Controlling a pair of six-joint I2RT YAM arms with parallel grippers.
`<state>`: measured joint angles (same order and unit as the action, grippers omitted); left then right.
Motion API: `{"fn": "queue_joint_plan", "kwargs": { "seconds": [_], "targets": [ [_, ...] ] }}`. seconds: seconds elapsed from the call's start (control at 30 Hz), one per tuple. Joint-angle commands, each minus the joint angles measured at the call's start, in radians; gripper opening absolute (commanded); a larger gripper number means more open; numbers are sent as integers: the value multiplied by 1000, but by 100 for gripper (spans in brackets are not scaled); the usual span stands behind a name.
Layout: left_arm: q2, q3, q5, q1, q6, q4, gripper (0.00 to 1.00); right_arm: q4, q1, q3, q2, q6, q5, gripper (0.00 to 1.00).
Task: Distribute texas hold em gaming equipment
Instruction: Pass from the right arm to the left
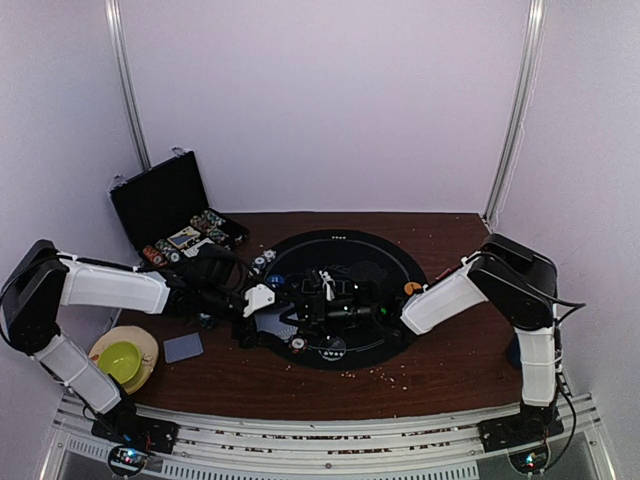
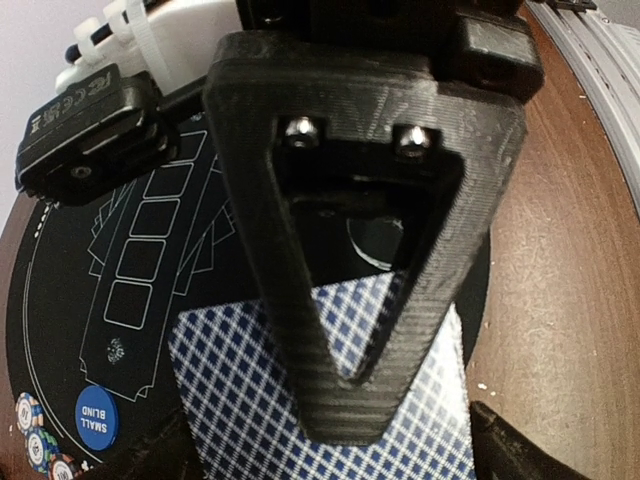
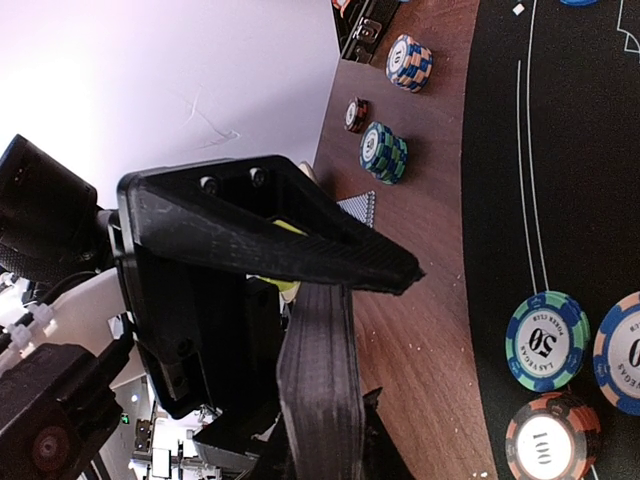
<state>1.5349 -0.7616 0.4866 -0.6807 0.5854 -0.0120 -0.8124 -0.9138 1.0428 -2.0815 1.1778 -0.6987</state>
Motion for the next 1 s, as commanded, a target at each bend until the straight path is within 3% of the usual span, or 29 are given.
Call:
{"fn": "queue_joint_plan", "kwargs": {
  "seconds": [0.0,0.33,0.5,0.6,0.8,0.97],
  "targets": [
    [19,-29,13,0,17,5,88,-58,-2,24,-6,6,-10,0],
    [38,-39,1,-1,19,-3,91,-63,-4,23,-8,10,-13,0],
    [31,-35,12,-1,24,-3,80,-51,-4,25,-10,4,-9,0],
    [33,-36,12,0,27,-6,69,-50,-4,26,-8,2,-7,0],
    [33,-36,11,-1,30,-7,63,-34,-5,29,-9,-6,-4,0],
    [33,-36,14,0,30,-9,55,-4,-4,35,-10,-25,1,11]
  ]
}}
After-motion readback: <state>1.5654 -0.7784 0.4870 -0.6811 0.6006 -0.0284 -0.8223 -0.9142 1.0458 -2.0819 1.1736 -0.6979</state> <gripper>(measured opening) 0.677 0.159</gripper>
